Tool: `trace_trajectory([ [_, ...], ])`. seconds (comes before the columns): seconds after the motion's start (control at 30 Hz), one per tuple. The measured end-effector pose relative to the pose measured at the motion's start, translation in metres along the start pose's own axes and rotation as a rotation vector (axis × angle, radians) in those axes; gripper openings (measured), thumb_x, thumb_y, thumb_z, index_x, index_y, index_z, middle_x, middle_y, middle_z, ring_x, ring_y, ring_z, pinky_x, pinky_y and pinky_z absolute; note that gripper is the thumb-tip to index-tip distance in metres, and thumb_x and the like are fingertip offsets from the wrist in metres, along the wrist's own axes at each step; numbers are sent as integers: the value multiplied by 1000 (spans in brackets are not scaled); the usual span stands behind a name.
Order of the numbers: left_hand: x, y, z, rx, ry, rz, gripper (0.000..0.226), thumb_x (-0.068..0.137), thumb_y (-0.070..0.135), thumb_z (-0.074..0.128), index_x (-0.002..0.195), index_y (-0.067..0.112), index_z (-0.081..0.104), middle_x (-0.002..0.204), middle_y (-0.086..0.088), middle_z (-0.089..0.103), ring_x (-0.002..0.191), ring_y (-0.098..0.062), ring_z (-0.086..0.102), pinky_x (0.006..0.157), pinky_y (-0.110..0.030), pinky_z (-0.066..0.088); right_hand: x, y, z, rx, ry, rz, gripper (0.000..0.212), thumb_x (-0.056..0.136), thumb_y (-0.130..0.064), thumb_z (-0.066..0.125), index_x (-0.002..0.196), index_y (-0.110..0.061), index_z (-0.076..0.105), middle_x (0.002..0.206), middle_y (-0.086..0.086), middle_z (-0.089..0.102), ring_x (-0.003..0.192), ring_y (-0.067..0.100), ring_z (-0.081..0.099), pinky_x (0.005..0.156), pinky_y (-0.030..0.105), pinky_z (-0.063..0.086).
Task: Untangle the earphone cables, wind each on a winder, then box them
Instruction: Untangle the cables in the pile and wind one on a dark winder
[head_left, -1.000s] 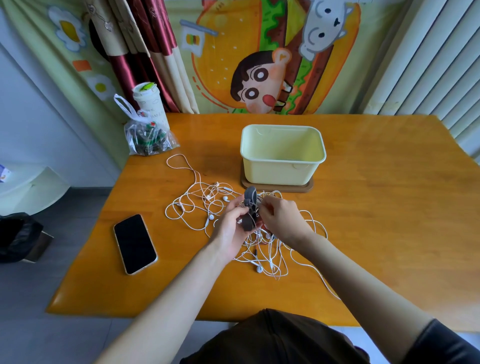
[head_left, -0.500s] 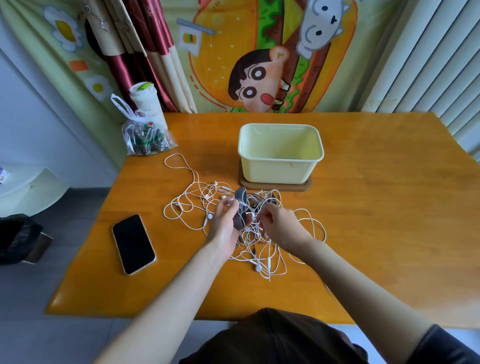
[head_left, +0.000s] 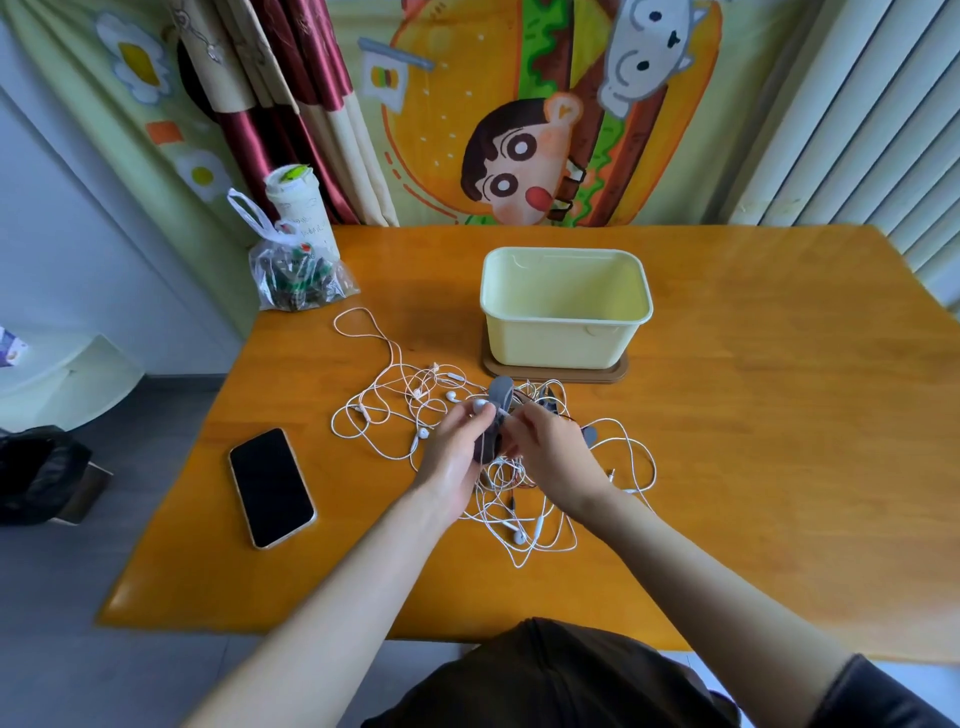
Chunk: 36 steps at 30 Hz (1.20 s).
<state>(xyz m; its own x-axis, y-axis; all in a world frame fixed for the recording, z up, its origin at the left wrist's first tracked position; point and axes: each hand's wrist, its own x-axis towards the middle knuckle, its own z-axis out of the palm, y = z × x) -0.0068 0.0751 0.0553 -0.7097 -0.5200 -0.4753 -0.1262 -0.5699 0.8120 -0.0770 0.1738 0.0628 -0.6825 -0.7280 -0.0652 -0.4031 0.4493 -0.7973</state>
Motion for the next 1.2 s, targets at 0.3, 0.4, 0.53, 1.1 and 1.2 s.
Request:
trace_trajectory([
  [0.3,1,5,-1,-15,-56,-13,7,95,13,54,96,9,60,89,-8,66,84,-20,63,81,-35,50,11,4,-7,-41,-81,-10,26,98,-22,47,84,-4,58,76,7,66,67,17,64,60,17,48],
  [0.4,4,7,-2,10,16,-5,7,94,16,56,95,12,61,94,-8,67,87,-20,63,78,-31,49,9,1,-1,-53,-133,19,24,92,-32,58,94,-9,51,78,-2,58,66,11,54,54,11,40],
  [0.53,7,7,-1,71,103,10,14,91,22,63,104,16,63,107,-12,69,102,-26,65,88,-41,54,5,-5,14,20,-112,11,47,81,-31,72,107,-7,41,95,0,60,78,11,57,62,13,45],
  [1.1,1,11,-15,32,57,-10,12,93,15,57,104,9,59,114,-19,60,94,-25,60,66,-27,54,8,1,3,-92,-55,-28,20,101,-7,35,102,-4,54,69,-6,53,57,5,51,50,10,41],
  [1.2,1,8,-14,18,58,-36,15,93,16,57,105,7,59,117,-21,61,97,-27,61,70,-30,54,10,4,1,-114,-58,-19,18,100,-6,37,111,-2,50,86,2,58,71,13,53,56,13,39],
])
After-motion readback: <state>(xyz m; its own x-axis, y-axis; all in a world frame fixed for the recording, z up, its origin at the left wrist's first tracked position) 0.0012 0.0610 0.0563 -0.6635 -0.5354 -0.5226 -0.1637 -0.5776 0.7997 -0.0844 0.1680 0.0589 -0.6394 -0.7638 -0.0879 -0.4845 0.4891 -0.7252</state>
